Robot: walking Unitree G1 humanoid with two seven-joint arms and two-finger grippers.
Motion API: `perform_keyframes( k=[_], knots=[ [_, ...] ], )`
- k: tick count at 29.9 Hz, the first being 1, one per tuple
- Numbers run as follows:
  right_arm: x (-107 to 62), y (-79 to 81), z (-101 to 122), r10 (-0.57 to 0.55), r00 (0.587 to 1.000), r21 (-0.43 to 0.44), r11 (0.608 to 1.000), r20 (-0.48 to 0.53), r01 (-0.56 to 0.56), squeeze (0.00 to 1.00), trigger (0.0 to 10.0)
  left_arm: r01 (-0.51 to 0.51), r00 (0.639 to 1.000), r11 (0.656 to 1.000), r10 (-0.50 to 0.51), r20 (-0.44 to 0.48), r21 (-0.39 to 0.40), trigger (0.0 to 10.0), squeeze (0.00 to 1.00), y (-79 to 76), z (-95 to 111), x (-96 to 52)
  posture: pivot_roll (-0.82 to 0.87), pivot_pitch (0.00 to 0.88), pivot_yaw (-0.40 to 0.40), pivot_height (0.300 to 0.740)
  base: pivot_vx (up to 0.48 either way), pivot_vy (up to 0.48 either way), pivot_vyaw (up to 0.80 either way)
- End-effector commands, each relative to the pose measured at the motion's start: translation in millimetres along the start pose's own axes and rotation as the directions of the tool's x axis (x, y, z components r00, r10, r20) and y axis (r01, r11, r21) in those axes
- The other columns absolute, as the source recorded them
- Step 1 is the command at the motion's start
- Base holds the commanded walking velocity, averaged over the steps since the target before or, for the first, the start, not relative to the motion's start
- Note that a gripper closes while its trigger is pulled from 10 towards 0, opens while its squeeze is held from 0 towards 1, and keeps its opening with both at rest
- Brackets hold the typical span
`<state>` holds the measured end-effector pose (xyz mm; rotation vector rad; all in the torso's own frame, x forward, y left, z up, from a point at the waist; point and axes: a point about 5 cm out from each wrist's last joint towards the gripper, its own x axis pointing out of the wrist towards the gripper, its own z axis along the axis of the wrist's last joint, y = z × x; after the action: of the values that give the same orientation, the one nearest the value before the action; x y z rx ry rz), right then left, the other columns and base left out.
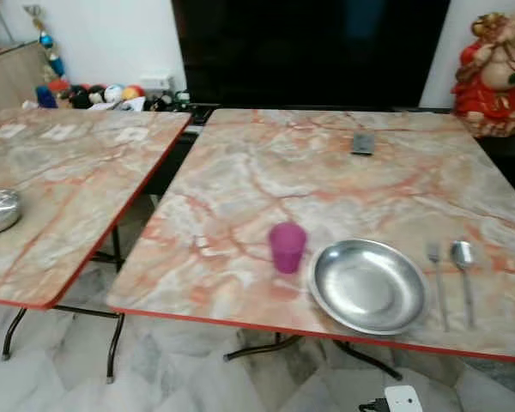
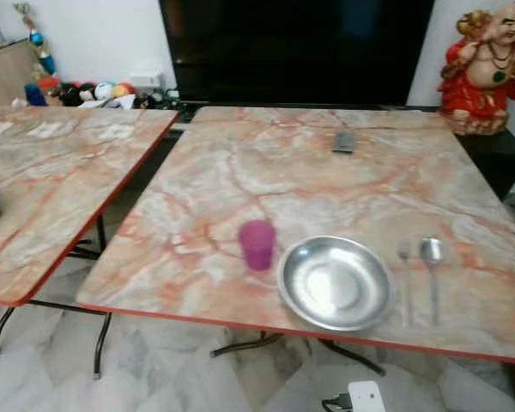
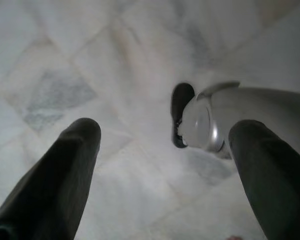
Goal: Setting the table
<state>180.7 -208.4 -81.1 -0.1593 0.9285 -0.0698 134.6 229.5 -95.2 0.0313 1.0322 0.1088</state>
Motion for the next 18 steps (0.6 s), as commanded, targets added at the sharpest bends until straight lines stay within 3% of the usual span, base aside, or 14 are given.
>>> perform_keyframes(
  k=[1, 18],
  knots=[
    [1.1, 7.9, 5.0, 0.018, 1.000, 0.012, 1.000, 0.012, -0.018, 0.00, 10.0, -0.027, 0.999, 1.000, 0.027, -0.020, -0.006, 10.0, 0.00, 9.3, -6.4, -2.4, 0.02, 0.061, 0.007, 0.740, 0.000, 0.480, 0.00],
    [1.5, 8.3, 6.6, 0.023, 1.000, 0.013, 1.000, 0.012, -0.023, 0.00, 10.0, -0.033, 0.999, 0.999, 0.032, -0.022, -0.025, 10.0, 0.00, 7.8, -9.6, -3.0, 0.02, 0.075, 0.004, 0.740, 0.000, 0.478, 0.00]
  ],
)
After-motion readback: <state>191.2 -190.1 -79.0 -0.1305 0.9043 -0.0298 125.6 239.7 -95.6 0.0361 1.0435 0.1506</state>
